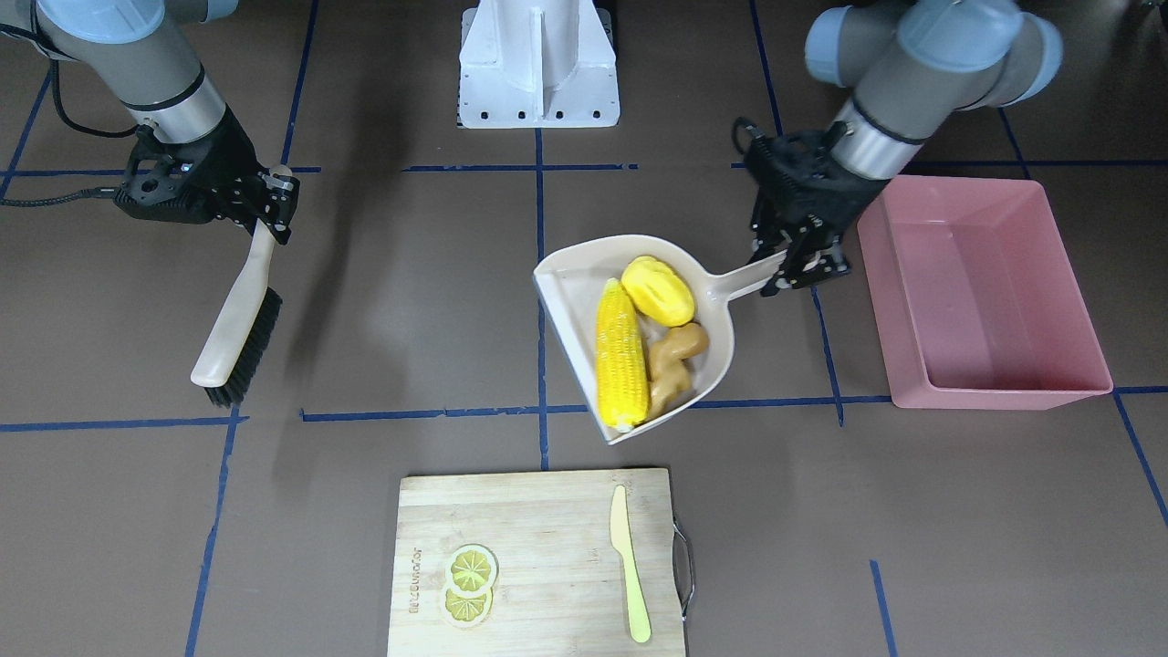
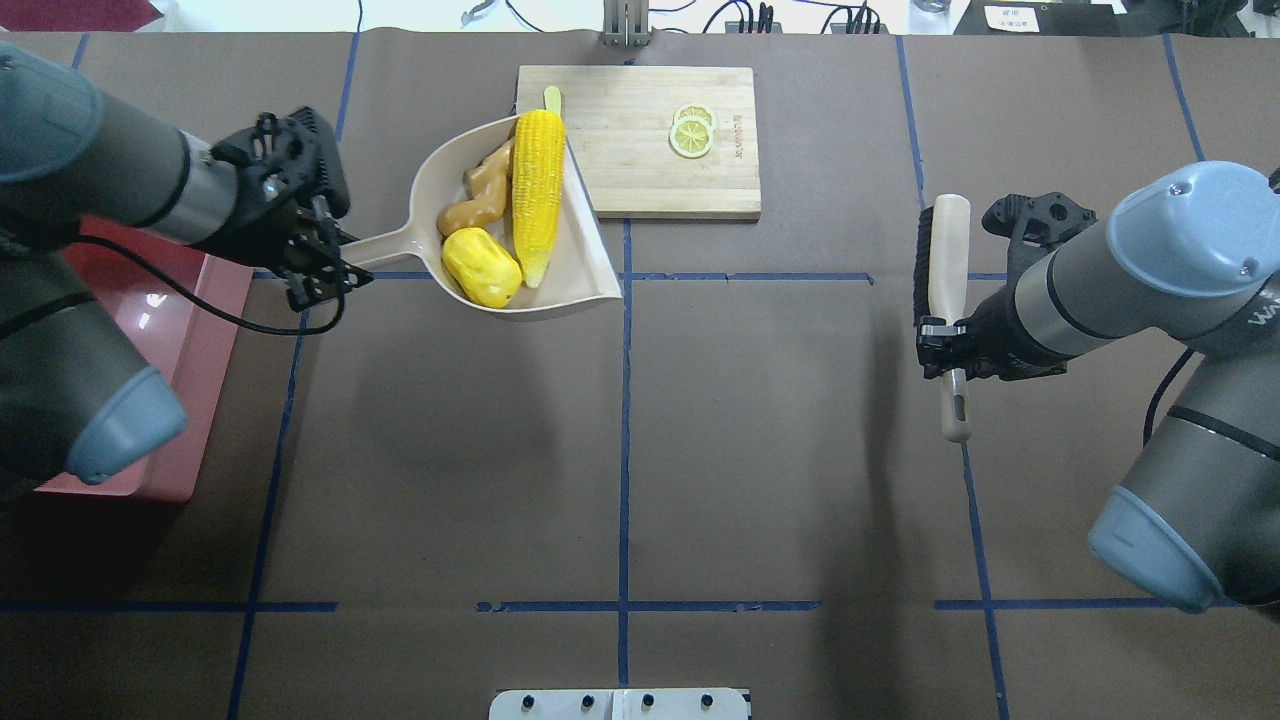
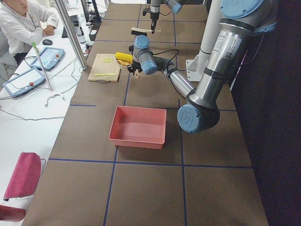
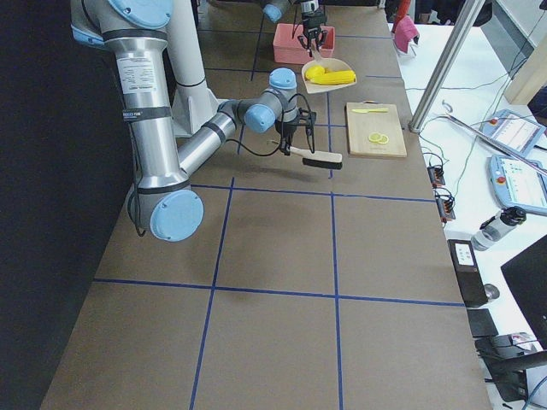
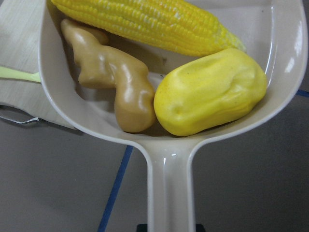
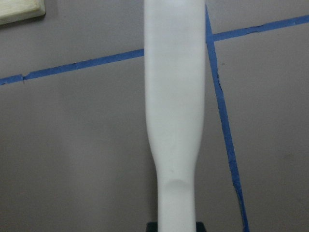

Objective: Sweep and dump trash into bin
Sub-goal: 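Lift the loaded dustpan toward the pink bin while the right gripper withdraws the brush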

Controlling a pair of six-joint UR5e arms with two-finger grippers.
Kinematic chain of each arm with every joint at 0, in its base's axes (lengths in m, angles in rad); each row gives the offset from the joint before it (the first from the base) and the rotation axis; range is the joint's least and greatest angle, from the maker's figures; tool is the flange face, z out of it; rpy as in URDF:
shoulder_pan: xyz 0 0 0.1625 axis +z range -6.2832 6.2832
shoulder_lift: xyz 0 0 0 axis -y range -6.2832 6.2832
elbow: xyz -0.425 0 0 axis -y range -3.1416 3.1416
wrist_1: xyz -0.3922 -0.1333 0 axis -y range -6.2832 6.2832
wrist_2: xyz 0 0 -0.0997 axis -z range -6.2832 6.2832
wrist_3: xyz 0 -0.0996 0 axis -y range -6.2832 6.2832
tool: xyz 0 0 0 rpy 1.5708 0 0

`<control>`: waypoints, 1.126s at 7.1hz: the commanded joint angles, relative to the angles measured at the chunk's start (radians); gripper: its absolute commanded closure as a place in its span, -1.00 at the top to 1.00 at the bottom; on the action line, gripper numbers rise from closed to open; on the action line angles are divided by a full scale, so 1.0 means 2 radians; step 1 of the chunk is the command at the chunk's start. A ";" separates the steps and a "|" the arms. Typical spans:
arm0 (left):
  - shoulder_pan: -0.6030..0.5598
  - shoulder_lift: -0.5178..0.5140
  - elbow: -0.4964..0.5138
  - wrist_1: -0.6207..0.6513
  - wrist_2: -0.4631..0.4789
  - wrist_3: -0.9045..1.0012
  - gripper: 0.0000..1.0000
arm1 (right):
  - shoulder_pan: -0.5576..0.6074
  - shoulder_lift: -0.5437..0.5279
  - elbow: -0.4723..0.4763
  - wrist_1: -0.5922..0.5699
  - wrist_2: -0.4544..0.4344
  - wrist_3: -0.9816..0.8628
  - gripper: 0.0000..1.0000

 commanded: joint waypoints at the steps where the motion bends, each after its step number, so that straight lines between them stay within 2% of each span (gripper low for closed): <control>1: -0.090 0.073 -0.036 -0.004 -0.086 0.007 -1.00 | 0.001 -0.002 -0.002 0.000 -0.001 -0.005 -1.00; 2: -0.123 0.111 -0.048 -0.010 -0.117 0.028 -1.00 | 0.001 -0.003 -0.002 0.000 -0.001 -0.011 -1.00; 4: -0.186 0.190 -0.051 -0.013 -0.122 0.157 -1.00 | 0.010 -0.020 0.000 0.003 -0.001 -0.030 -1.00; 6: -0.239 0.217 -0.035 -0.009 -0.123 0.212 -1.00 | 0.014 -0.034 0.002 0.006 -0.002 -0.039 -1.00; 8: -0.288 0.225 0.014 -0.012 -0.155 0.277 -1.00 | 0.029 -0.055 0.006 0.006 -0.002 -0.068 -1.00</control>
